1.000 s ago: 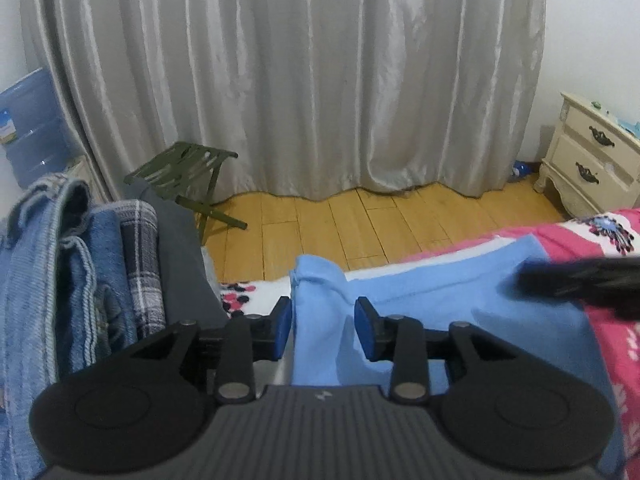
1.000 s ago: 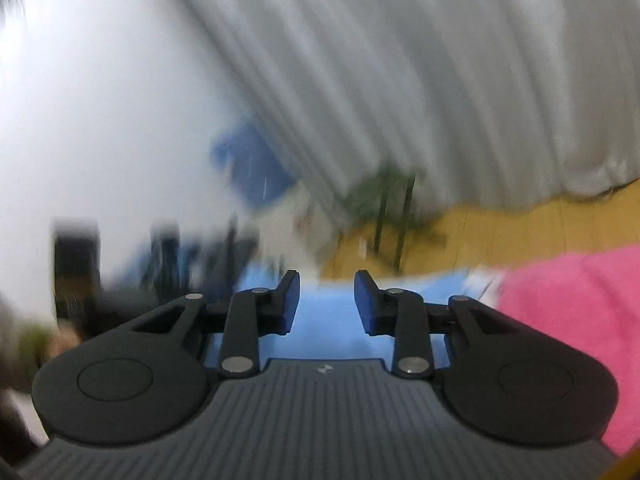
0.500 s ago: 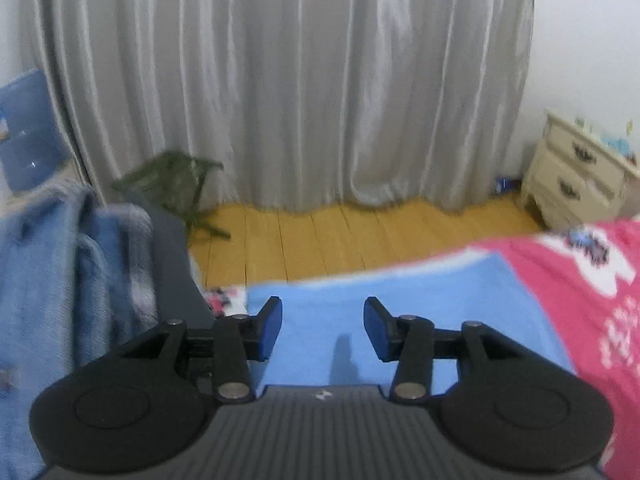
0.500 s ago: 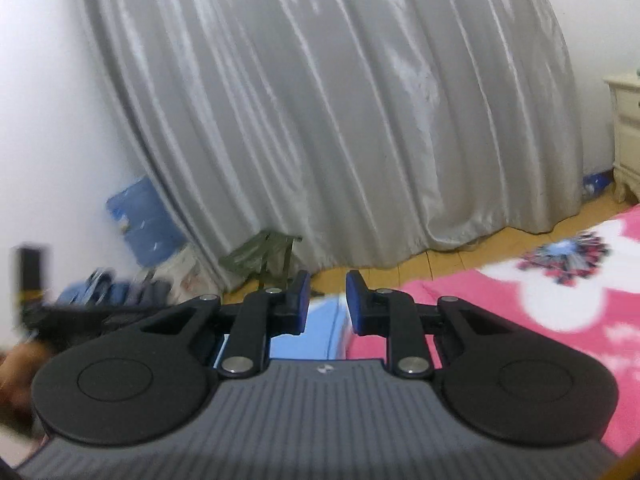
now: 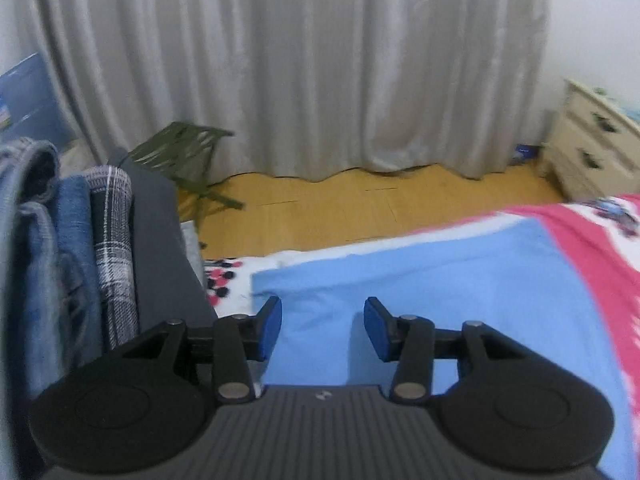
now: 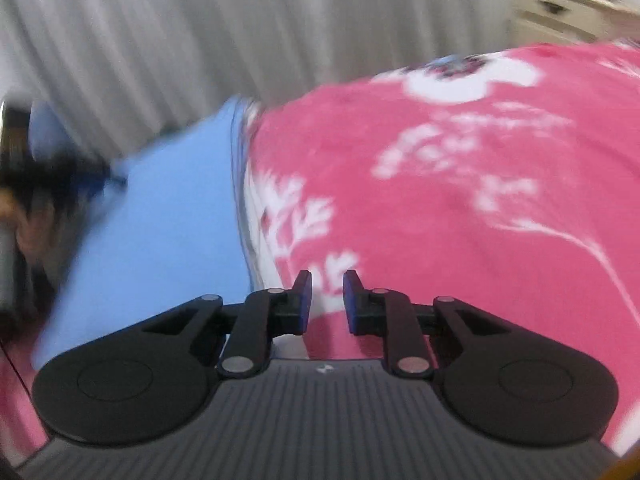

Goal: Fold clothes

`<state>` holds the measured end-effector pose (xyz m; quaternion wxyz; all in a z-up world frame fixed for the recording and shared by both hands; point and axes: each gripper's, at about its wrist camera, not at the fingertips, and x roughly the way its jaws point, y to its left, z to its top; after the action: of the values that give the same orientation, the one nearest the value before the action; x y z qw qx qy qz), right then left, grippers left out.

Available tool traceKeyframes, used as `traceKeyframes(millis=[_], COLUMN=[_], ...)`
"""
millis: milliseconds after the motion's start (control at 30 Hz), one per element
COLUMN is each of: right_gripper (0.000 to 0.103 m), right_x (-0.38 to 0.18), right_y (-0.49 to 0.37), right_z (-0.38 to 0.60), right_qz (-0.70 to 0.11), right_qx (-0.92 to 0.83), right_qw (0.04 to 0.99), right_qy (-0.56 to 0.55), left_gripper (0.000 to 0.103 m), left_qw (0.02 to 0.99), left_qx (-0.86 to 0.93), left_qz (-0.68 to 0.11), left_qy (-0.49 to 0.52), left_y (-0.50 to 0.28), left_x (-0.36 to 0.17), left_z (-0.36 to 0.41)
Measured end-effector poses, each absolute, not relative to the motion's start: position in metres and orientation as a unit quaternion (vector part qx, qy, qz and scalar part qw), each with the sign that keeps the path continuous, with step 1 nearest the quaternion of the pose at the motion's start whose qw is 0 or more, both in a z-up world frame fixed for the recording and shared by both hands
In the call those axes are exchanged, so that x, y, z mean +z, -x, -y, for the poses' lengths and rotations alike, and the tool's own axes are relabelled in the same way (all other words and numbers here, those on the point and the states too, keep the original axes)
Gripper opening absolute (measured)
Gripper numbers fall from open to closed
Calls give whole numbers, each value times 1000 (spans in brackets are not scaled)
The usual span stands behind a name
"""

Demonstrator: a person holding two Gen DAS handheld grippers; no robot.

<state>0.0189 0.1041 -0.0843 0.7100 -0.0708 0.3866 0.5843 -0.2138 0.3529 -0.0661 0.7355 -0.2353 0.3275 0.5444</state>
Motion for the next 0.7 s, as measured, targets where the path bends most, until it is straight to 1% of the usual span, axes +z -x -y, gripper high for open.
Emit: traceKeyframes(millis=[67, 100, 200, 267, 367, 433, 567, 700], right_gripper=[18, 19, 26, 27, 29, 29, 31, 30], right_x=[-65, -62, -70, -85, -113, -131, -145, -151], right_y=[-21, -20, -14, -14, -10, -11, -5, -2], right_z=[-78, -70, -57, -62, -77, -88, -93, -93], right_qz=[-395, -408, -479, -538, -610, -640, -672, -684], right_qx=[597, 602, 600, 583, 539, 510, 482, 447], right_qw=[698, 687, 636, 597, 561, 550, 526, 533], right_qy=[3, -17, -81, -121, -154, -167, -200, -221], left_gripper=[49, 52, 54, 54, 53, 53, 50, 50], left_qw=[772, 796, 860, 878, 875, 866, 852, 850], left_qx=[493, 455, 328, 271, 222, 215, 211, 201], left_qz=[-333, -338, -365, -390, -430, -448, -472, -475], left_qy=[223, 211, 137, 69, -18, -52, -82, -102], left_y=[214, 212, 210, 211, 214, 218, 225, 227], left_x=[-53, -47, -39, -44, -64, -79, -105, -114], left_z=[-330, -315, -260, -222, -176, -164, -158, -150])
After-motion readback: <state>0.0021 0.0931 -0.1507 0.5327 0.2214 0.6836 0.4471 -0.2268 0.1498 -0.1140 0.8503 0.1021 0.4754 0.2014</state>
